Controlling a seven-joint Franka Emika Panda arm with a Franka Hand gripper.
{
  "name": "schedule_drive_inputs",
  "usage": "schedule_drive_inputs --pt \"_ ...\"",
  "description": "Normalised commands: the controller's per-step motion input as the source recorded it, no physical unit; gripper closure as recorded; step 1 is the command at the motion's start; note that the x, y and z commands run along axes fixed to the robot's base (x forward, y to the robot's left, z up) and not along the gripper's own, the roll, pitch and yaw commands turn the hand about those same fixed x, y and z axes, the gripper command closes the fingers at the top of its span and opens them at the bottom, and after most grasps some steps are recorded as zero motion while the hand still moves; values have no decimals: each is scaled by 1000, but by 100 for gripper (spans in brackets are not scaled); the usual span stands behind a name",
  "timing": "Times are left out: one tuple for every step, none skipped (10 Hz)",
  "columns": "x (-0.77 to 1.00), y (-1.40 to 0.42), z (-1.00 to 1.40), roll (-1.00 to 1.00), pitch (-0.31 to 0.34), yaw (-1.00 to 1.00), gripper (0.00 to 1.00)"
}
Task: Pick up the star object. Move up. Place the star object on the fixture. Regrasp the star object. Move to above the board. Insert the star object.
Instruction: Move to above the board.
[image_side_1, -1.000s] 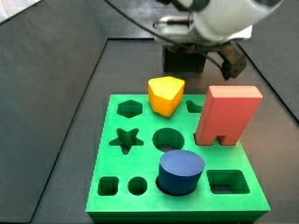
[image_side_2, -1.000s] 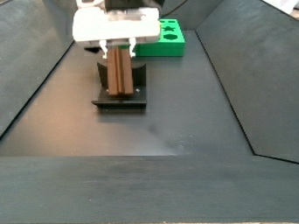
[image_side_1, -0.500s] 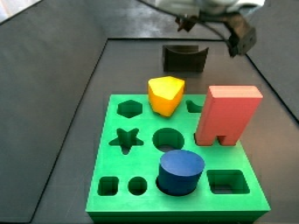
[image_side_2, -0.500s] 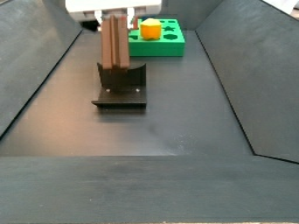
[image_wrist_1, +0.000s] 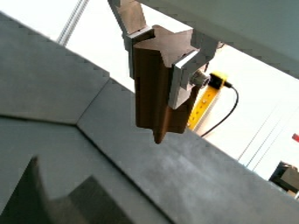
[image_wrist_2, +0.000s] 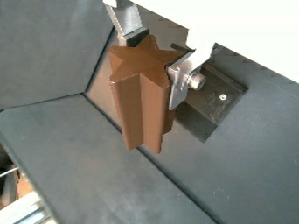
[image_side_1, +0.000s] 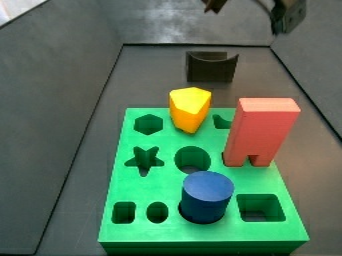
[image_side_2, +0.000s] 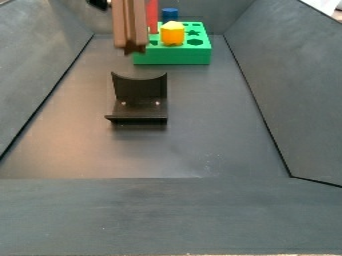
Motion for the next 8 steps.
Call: schedule_drive_inputs --pt "19 -32 966 -29 81 123 100" --pt "18 -26 789 -29 73 115 100" --pt "19 -22 556 -29 61 103 100" --pt "18 -19 384 -33 59 94 100" --pt "21 -19 215 -35 57 83 100" --pt "-536 -1000 272 -1000 -59 -38 100" --pt "-537 -1000 271 -1000 -66 -41 100" --pt "-578 -1000 291 -1000 -81 -48 100"
